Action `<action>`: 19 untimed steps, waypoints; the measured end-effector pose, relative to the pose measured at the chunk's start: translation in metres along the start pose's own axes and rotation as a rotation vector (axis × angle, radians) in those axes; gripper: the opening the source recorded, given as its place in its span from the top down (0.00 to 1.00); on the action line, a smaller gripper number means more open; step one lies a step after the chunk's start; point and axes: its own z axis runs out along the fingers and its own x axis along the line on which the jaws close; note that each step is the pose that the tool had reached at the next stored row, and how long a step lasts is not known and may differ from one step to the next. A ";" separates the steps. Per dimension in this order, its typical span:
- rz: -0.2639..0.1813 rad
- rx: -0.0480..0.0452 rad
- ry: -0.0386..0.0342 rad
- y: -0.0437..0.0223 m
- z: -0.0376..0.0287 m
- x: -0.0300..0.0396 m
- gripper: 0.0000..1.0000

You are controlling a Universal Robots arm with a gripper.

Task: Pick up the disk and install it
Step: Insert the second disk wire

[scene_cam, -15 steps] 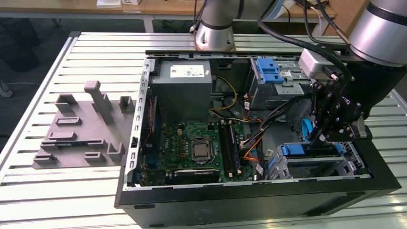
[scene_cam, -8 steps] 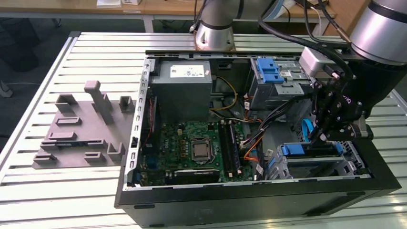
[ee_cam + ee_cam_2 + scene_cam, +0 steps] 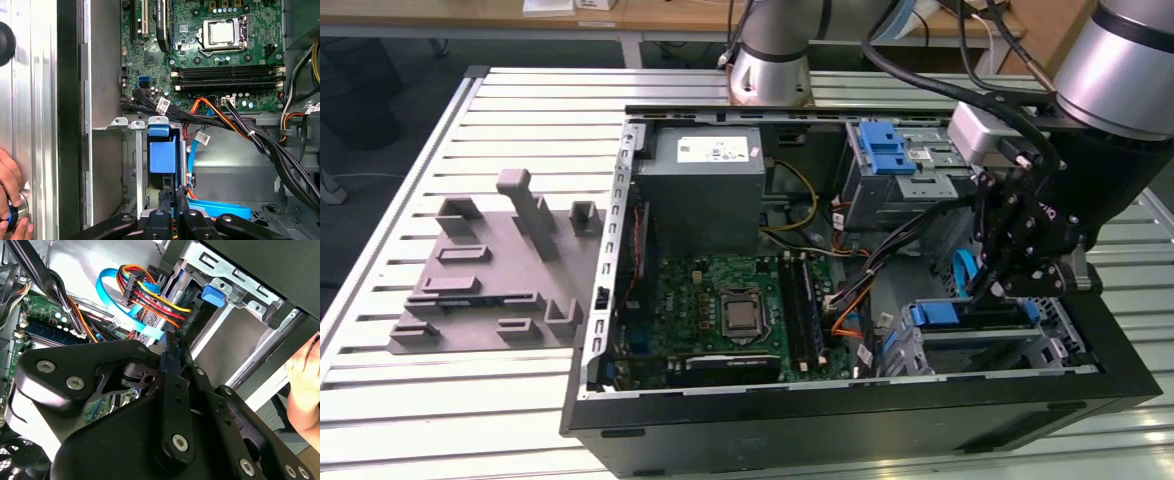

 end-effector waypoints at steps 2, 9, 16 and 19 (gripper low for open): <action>0.000 -0.0001 -0.0007 0.0000 0.0005 0.0000 0.84; 0.000 0.0000 -0.0010 -0.0001 0.0025 0.0001 0.84; 0.000 0.0000 -0.0009 -0.0002 0.0043 -0.0001 0.84; 0.000 0.0000 -0.0008 -0.0002 0.0047 -0.0002 0.84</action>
